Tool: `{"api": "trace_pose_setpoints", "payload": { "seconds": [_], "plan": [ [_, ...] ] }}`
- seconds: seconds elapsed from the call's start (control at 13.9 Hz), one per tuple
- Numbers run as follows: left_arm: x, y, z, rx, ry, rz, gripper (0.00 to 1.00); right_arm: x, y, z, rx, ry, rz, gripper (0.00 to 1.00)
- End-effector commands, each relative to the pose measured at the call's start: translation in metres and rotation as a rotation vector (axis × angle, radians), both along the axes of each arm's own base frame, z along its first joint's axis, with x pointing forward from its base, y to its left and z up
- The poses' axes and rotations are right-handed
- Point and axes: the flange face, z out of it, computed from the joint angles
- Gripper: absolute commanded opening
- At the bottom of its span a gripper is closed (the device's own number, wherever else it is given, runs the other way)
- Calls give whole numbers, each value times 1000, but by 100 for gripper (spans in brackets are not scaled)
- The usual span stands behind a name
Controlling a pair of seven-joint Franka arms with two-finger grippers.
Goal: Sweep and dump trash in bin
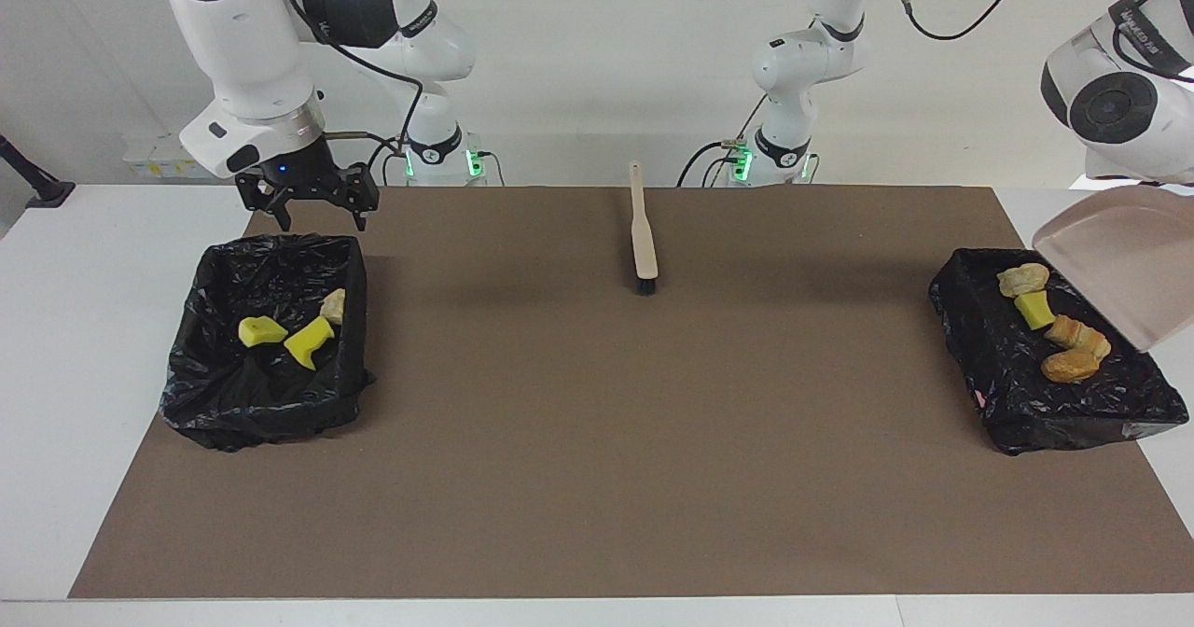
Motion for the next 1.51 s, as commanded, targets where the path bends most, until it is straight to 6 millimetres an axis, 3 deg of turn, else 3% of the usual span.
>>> {"api": "trace_pose_setpoints", "payload": {
  "seconds": [0.0, 0.22, 0.29, 0.36, 0.58, 0.72, 0.86, 1.01, 1.29, 1.44],
  "plan": [
    [4, -31, -16, -170, -73, 123, 0, -9, 1, -1, 29, 12, -29, 100],
    [-1, -105, -40, -302, -156, 234, 0, -12, 2, -2, 48, 8, -54, 100],
    [1, -144, -59, -312, -155, 238, 0, -11, 2, -2, 48, 5, -61, 100],
    [2, -175, -76, -321, -208, 317, 0, -11, -2, -2, 47, 2, -65, 100],
    [-8, -239, -107, -429, -304, 631, 0, -8, -3, -1, 41, -2, -54, 100],
    [-13, -306, -127, -465, -371, 755, 0, -7, -6, -1, 40, -2, -61, 100],
    [-14, -342, -133, -558, -434, 998, 0, -7, -5, -1, 41, -2, -58, 100],
    [-20, -380, -147, -614, -455, 1068, 0, -7, -4, -1, 41, -2, -57, 100],
    [-33, -418, -179, -609, -434, 1111, 0, -7, -4, -1, 43, -2, -59, 100],
    [-37, -428, -185, -599, -464, 1171, 0, -7, -4, -1, 41, -2, -57, 100]
  ]
}}
